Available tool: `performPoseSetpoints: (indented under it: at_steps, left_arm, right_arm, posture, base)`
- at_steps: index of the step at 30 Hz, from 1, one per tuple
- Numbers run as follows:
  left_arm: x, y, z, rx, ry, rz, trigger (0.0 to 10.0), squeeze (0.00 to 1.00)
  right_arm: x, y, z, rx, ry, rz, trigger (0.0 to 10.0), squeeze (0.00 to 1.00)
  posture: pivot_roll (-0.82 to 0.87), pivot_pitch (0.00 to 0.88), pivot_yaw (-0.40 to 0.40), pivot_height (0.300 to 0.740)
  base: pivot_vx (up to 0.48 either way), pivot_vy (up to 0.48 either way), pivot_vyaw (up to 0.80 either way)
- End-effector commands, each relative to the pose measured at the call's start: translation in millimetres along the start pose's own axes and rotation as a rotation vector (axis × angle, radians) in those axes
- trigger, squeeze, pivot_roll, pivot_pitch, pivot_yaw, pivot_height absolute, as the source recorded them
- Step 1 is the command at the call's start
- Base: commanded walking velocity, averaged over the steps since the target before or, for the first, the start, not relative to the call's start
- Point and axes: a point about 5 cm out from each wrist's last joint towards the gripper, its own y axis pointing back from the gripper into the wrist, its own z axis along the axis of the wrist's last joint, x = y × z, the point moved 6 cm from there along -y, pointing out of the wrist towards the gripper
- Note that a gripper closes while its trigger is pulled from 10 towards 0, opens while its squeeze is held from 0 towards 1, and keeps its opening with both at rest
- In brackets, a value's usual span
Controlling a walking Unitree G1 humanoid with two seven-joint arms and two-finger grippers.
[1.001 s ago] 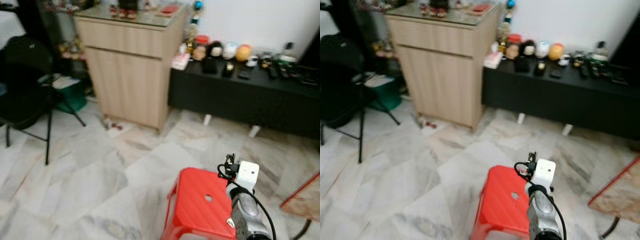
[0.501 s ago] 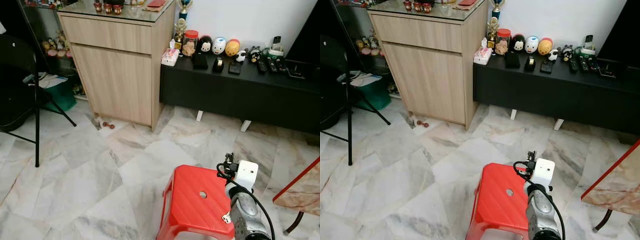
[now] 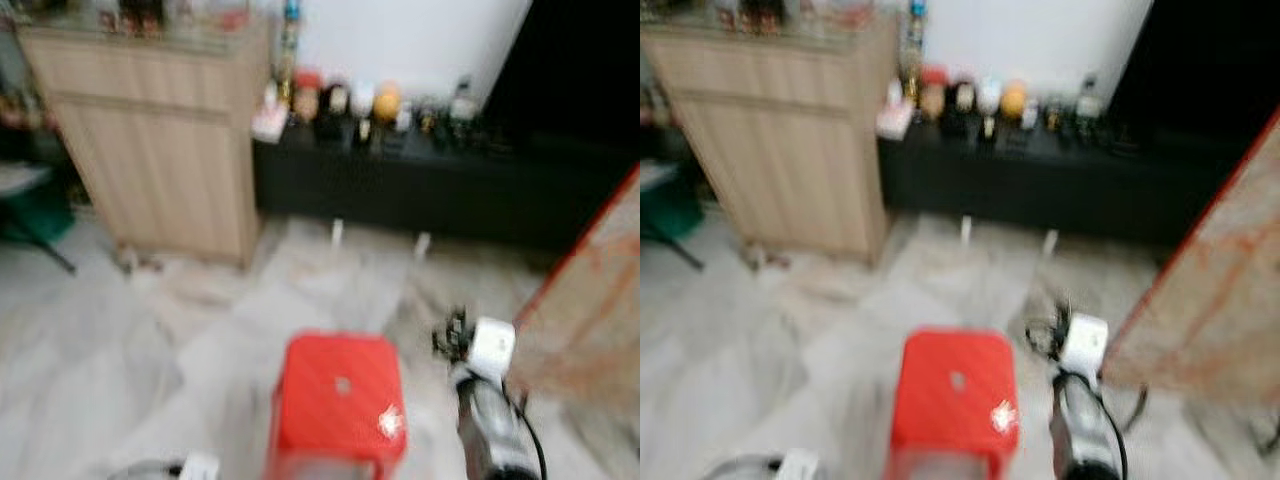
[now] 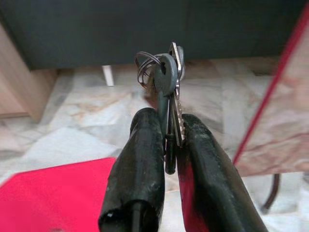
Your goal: Hang keys on a hook
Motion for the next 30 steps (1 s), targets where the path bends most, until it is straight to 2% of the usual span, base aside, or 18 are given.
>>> performPoseSetpoints:
  at_steps: [1, 30]
  left_arm:
    - [-13.3, 1.8, -10.5, 0.026, 0.018, -0.029, 10.0, 0.00]
    - [-16.5, 2.0, -10.3, 0.021, -0.001, -0.047, 10.0, 0.00]
  right_arm:
    - [-12.1, -0.9, 4.5, -0.011, 0.007, -0.030, 10.0, 0.00]
    - [-23.2, -1.5, 7.9, -0.025, 0.025, -0.076, 10.0, 0.00]
  posture:
    - [0.07, 0.010, -0.092, 0.740]
    - [0.06, 0.000, -0.078, 0.740]
  base:
    - [0.000, -0.439, 0.00]
    - [0.000, -0.435, 0.00]
